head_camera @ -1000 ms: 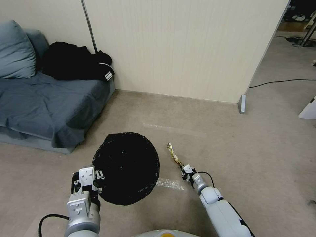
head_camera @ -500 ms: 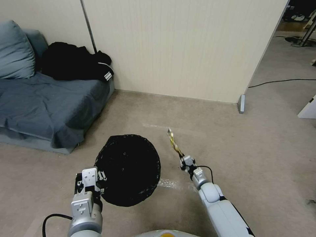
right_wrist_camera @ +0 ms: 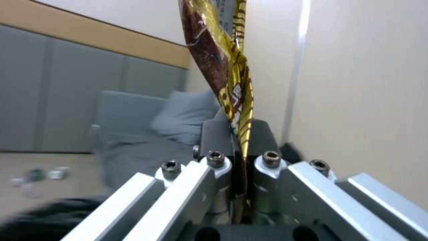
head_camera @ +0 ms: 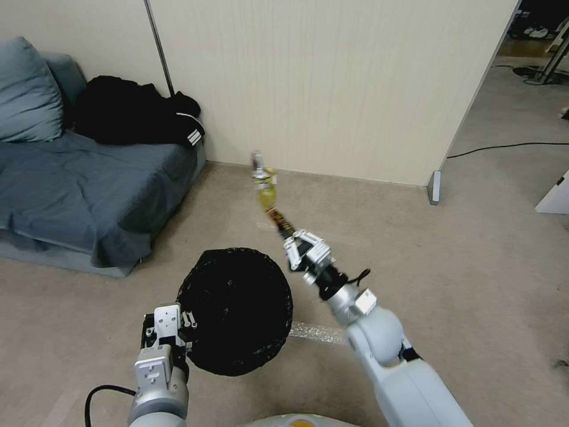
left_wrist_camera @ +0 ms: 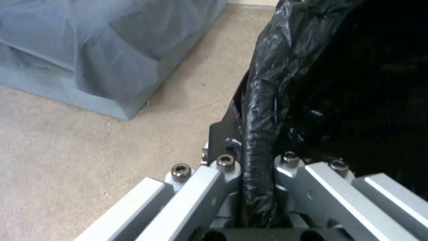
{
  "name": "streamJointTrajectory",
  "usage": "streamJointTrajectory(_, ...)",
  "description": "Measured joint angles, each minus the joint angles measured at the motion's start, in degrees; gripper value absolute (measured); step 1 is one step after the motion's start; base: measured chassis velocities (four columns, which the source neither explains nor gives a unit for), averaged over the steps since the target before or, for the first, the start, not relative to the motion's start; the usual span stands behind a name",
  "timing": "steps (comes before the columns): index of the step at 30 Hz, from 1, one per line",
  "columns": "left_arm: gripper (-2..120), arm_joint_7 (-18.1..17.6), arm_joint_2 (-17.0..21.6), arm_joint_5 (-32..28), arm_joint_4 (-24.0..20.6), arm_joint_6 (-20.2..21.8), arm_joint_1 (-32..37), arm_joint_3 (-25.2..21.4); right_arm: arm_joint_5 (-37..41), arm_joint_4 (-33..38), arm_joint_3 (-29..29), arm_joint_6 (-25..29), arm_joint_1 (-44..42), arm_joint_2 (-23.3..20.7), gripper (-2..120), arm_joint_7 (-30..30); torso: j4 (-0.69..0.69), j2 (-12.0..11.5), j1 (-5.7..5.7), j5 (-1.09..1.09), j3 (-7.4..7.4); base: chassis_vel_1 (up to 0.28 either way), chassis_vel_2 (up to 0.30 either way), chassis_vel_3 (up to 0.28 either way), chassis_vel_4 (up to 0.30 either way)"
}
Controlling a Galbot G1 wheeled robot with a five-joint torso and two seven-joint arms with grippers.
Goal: Pick up the trash bin, then pick up the garbage from the floor and place it into the trash bin.
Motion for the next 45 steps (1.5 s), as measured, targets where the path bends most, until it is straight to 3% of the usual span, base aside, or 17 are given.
streamJointTrajectory(9, 0, 0.08, -0.08, 0.0, -0.12, 0.12, -0.04, 0.09, -2.8, -1.13, -7.64, -0.43, -2.02, -2.53, 0, 0.89, 0.0, 0.0, 0.0, 0.01, 0.0, 0.0, 0.0, 0.0, 0.0)
streamJointTrajectory(27, 0, 0.12, -0.07, -0.15, -0.62, 0.25, -0.26, -0.2, -4.91, -4.14, -4.99, 0.64, -3.61, -3.7, 0, 1.32, 0.0, 0.0, 0.0, 0.01, 0.0, 0.0, 0.0, 0.0, 0.0)
streamJointTrajectory(45, 0, 0.16, -0.25, -0.32, -0.78, 0.58, -0.84, -0.44, -5.14, -2.48, -4.3, 0.66, -4.84, -4.86, 65, 1.92, 0.0, 0.0, 0.0, 0.01, 0.0, 0.0, 0.0, 0.0, 0.0)
